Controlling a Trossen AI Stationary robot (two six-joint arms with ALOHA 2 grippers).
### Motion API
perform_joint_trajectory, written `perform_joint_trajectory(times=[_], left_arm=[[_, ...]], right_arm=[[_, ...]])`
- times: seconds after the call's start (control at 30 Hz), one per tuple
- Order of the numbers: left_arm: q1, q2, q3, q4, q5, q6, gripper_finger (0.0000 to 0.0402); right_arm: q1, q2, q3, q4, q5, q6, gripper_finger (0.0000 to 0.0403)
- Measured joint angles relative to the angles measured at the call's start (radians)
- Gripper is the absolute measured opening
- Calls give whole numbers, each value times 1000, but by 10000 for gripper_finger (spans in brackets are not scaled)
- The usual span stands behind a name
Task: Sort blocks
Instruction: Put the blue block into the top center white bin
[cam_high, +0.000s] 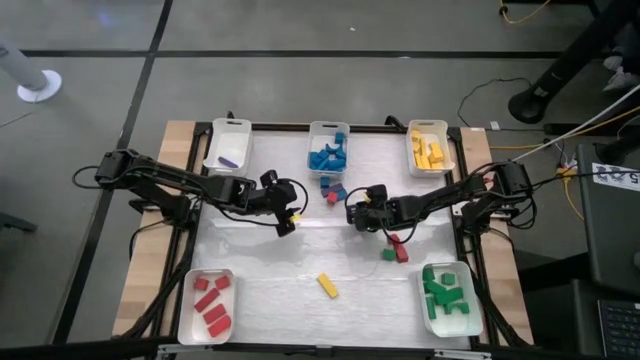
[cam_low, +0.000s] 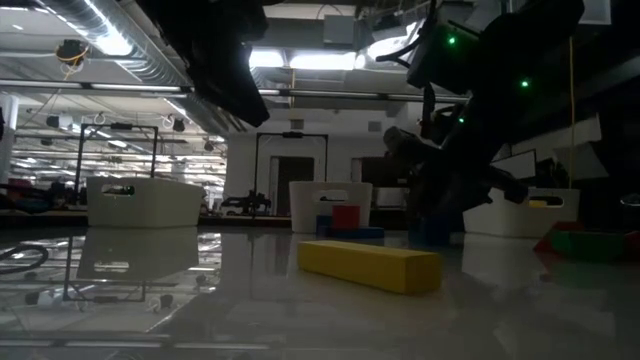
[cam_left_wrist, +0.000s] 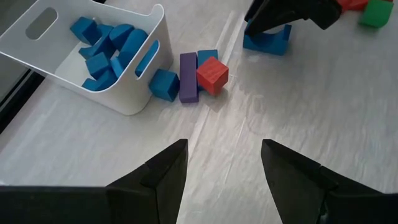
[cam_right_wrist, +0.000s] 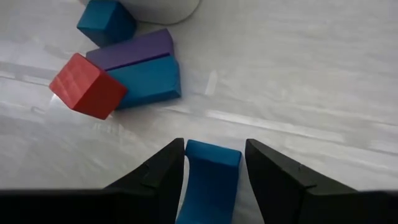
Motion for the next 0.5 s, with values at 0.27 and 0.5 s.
perform_joint_trajectory(times=[0.27, 0.5], left_arm=[[0, 0, 0, 1, 0, -2, 194], [0, 0, 0, 1, 0, -3, 194]], right_arm=[[0, 0, 0, 0, -4, 0, 172], [0, 10, 0, 2, -3, 1, 172]])
